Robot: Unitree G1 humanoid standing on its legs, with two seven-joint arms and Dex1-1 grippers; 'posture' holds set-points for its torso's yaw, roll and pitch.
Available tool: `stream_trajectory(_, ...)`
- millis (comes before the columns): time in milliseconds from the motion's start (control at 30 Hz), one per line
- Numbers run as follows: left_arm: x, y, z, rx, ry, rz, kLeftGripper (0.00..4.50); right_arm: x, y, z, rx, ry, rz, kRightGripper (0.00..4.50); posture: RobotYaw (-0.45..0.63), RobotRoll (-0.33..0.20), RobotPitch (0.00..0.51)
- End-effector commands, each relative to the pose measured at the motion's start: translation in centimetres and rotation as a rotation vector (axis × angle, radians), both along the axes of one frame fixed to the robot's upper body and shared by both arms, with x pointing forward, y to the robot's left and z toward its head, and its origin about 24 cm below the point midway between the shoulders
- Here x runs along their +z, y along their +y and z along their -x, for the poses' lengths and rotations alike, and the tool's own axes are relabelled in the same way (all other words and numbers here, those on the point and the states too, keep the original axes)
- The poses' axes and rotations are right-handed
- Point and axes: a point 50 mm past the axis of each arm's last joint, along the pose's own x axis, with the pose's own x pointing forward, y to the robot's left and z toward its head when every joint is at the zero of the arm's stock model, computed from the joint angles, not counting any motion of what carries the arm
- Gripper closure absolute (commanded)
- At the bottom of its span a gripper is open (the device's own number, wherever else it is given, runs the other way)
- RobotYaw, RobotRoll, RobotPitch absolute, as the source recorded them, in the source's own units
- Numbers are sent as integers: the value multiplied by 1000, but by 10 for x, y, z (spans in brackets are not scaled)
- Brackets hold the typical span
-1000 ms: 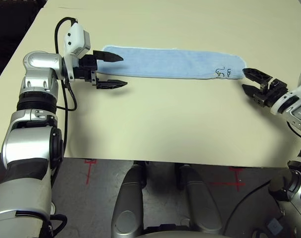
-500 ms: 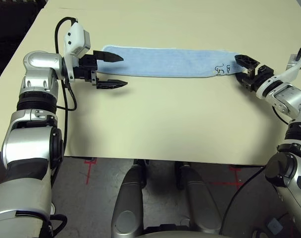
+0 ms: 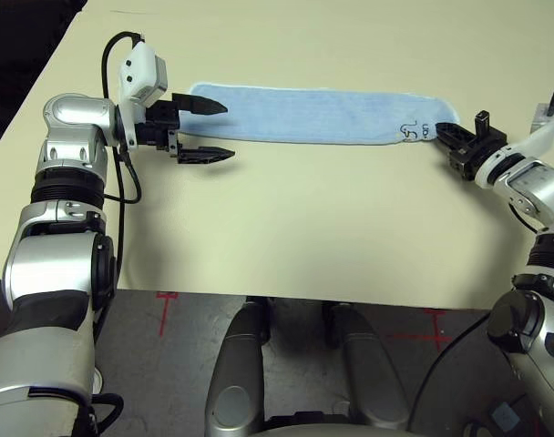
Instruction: Fold the towel and set it aside.
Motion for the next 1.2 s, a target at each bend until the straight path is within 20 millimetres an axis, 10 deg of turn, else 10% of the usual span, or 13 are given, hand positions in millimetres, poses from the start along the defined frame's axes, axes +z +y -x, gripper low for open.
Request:
stream_trajectory(33,-2,0,0,-7,13,-17,0,-12,-11,9,-37,59,2,4460,39,0,330)
stream_trajectory(533,-4,0,-1,15,21,38,0,4,-49,20,-140,28,88,4460,28,0,324)
stream_trajectory(1200,-2,-1,-6,48,-3,145,0,23,-46,13,-1,-128,351,4460,33,0,311)
